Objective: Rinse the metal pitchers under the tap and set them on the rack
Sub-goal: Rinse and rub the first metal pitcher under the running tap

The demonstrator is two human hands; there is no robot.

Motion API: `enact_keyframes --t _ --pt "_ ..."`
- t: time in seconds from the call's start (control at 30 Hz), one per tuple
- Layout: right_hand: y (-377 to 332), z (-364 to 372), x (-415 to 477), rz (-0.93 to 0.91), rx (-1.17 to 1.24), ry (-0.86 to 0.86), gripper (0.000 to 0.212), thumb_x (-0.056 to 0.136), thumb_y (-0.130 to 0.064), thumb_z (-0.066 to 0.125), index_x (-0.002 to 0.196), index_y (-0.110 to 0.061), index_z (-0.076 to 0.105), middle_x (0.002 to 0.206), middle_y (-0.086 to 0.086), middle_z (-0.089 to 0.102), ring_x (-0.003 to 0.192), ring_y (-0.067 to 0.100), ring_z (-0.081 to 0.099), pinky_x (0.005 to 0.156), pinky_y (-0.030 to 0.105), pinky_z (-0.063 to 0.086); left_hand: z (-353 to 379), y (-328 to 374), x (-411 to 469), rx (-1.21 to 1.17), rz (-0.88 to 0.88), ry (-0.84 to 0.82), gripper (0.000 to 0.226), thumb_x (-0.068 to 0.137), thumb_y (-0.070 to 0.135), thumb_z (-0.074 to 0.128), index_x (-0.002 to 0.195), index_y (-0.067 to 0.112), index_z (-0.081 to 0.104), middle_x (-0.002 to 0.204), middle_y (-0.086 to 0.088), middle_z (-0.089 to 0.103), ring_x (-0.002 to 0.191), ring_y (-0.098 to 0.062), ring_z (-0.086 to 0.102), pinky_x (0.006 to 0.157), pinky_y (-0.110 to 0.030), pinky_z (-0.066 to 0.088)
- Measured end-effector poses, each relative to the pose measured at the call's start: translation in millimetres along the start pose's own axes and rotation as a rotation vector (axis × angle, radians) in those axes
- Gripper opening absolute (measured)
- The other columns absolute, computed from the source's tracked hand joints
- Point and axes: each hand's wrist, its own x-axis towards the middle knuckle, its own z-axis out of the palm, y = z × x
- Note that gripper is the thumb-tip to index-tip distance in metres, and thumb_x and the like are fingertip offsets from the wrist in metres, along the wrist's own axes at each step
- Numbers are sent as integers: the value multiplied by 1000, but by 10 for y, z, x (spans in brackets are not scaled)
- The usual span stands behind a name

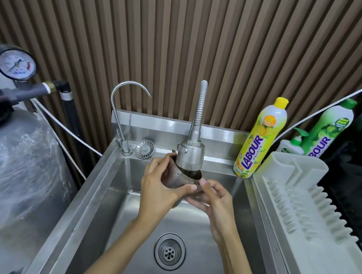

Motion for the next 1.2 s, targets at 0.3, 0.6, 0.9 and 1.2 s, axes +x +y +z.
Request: enact_keyframes --t 0.3,0.6,0.9,1.2 --pt "-432 -85 -104 -173 -915 280 26 78 -32 71 68 -14 54 72 8 67 69 31 66 69 45 55 181 -131 -188 -234 -369 -218 32 61 39 83 88 29 70 88 8 74 84 0 68 73 -11 49" --pt "-128 -49 32 -259 -394 93 23 85 2 60 71 -11 47 111 -8 66 97 -7 62 89 15 48 275 -244 58 -391 -242 -113 83 50 -9 83 123 17 54 118 -2 64 109 -8 61 93 -18 47" --pt "3 -42 10 74 -85 -69 16 87 -16 60 78 -7 51 78 12 67 76 25 66 70 36 59 58 -54 -114 30 -99 68 76 40 55 75 110 30 61 95 11 54 91 1 54 77 -5 37" --pt "-341 -76 -115 -232 -875 278 32 69 -34 74 53 -22 49 62 -3 65 68 23 64 68 34 53 180 -189 -233 -161 -331 -219 32 61 32 84 89 24 70 79 10 74 76 3 66 68 -6 44"
